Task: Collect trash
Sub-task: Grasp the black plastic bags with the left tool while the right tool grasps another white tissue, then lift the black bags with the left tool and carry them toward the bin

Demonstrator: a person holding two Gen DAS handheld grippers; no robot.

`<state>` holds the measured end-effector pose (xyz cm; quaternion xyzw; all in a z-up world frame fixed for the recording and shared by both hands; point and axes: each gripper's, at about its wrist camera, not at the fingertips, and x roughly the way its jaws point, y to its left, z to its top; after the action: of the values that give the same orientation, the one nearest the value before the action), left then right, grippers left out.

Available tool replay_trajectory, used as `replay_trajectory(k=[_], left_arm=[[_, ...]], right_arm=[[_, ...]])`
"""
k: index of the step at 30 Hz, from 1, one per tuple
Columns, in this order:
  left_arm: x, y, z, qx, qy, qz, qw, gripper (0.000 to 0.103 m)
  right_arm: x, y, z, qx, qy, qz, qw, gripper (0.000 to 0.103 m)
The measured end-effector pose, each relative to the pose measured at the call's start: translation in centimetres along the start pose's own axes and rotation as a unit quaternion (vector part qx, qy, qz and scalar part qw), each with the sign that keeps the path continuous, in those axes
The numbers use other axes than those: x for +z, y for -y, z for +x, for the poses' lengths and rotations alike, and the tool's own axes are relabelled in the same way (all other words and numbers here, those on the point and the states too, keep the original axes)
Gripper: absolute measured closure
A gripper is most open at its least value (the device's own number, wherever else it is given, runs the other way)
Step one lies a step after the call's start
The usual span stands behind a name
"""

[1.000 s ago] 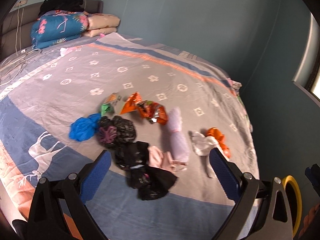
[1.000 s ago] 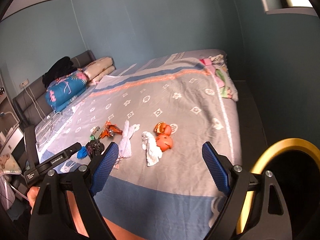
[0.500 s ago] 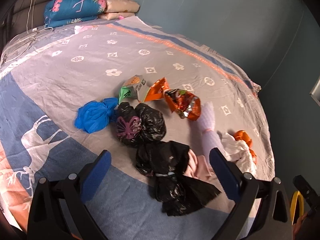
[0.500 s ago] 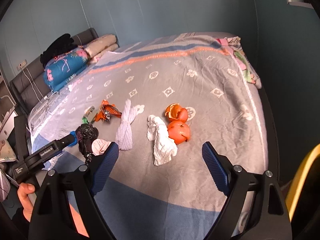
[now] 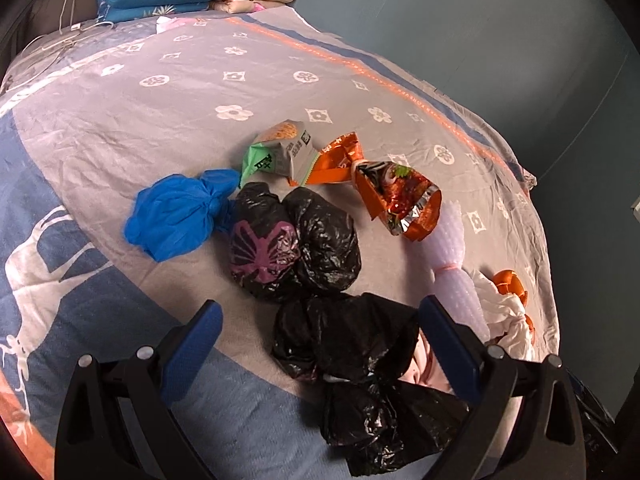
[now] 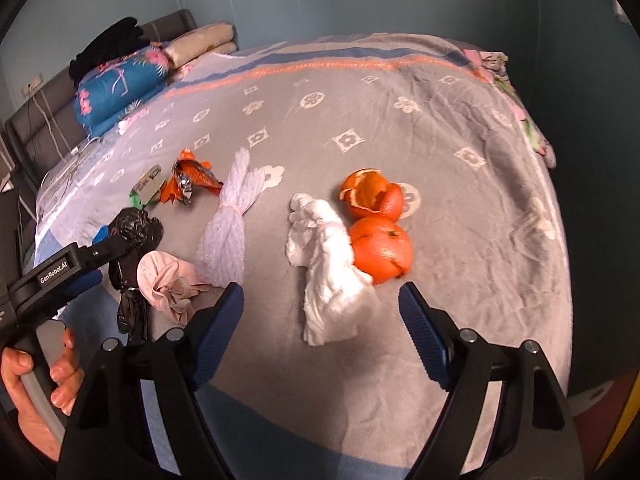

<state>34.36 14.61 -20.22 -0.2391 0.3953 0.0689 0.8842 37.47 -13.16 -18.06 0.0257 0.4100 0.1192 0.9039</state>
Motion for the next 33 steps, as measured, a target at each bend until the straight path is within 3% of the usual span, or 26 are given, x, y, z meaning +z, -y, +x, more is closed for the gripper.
replay_trajectory(k=[5,15,17,19,22,33], left_arm=[[0.1,0.5,0.4,-0.005,-0.001,0.010,0.9999,0.010],[-0.3,0.7,2.6,-0.018,-0.042,0.012,0.9989,0.038],[-0.3,0.6,2.6,-0.022,-0.043,0.013,0.9987,0.047],[-0.4,0.7,2.4,-0.020,-0.039,0.016,0.9989,0.056],[-0.5,0.7,2.1,-0.025,-0.038,0.012,0.9989,0.063],[0.1,-1.2,0.4,-0.060,-0.036,-0.034,0.9970,0.068]], right_arm=[[0.4,-0.5,2.0,-0.015,-0.008,-0.017,1.000,0.041],[0.4,0.0,5.4,-0.031,-0.037,-0.005,0.999,0.052],[0.5,-0.1,5.7,-0.028,-0.040,0.000,0.999,0.058],[0.5,-0.1,6.0,-0.023,-0.046,0.007,0.999,0.074],[0.4,-0.2,6.4,-0.014,-0.053,0.020,0.998,0.081],[0.3,0.2,4.1,0.007,-0.044,0.038,0.998,0.088]])
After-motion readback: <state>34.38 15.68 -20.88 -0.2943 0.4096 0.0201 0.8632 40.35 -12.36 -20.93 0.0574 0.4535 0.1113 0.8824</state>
